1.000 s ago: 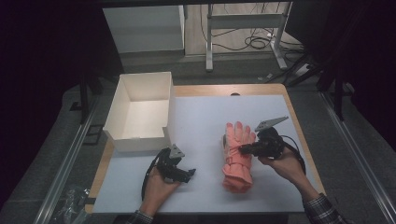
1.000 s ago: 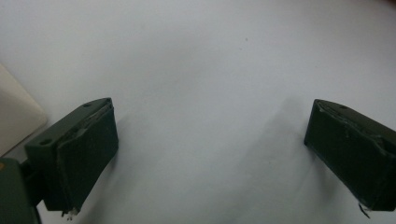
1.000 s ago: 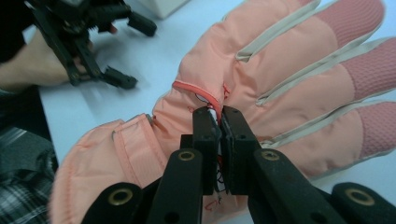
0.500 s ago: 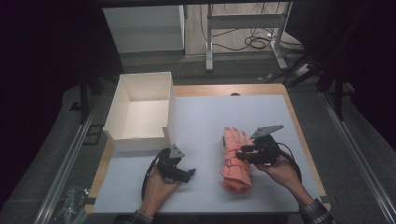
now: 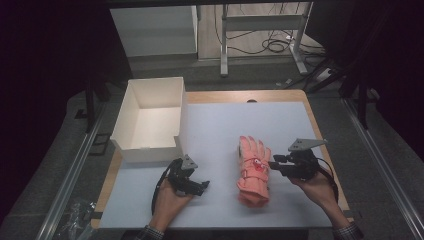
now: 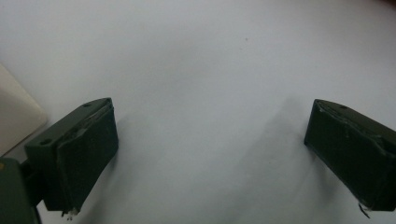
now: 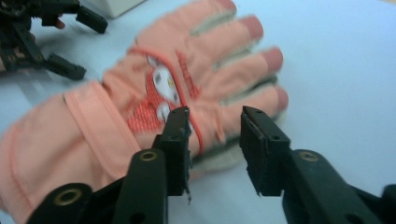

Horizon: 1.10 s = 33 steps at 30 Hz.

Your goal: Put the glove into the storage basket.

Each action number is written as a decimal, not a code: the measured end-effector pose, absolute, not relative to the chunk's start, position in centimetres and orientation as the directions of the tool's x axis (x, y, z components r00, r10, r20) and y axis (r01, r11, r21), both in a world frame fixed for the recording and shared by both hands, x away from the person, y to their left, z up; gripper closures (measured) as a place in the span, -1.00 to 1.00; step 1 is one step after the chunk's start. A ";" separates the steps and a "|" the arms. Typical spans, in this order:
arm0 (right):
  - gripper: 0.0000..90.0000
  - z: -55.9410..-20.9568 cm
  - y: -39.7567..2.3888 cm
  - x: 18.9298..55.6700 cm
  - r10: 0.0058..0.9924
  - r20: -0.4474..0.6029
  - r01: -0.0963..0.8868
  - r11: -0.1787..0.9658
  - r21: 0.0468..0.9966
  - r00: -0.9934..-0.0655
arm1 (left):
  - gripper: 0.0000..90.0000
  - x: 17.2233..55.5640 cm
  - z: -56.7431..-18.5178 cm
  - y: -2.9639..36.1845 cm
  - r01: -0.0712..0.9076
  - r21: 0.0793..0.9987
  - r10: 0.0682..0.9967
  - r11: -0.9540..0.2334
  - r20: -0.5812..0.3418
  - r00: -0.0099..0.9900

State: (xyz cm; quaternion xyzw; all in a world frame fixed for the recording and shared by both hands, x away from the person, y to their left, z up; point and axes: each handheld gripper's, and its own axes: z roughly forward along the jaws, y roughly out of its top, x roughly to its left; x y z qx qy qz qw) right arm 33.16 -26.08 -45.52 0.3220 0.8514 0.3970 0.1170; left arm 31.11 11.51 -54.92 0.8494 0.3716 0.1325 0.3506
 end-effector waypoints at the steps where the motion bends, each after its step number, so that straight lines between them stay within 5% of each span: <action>1: 0.51 -45.8 -26.3 33.0 0.641 0.061 0.457 0.473 0.753 -0.765 | -0.94 31.1 -54.9 11.5 0.538 0.694 0.724 -0.479 -0.035 0.689; 8: 0.87 -49.3 -27.5 31.6 0.627 0.128 0.501 0.466 0.729 -0.769 | -0.94 31.1 -54.9 11.5 0.538 0.694 0.724 -0.478 -0.036 0.689; 33: 0.89 -52.5 -24.4 31.1 0.595 0.165 0.514 0.482 0.710 -0.787 | -0.94 31.1 -54.9 11.5 0.538 0.694 0.723 -0.479 -0.035 0.690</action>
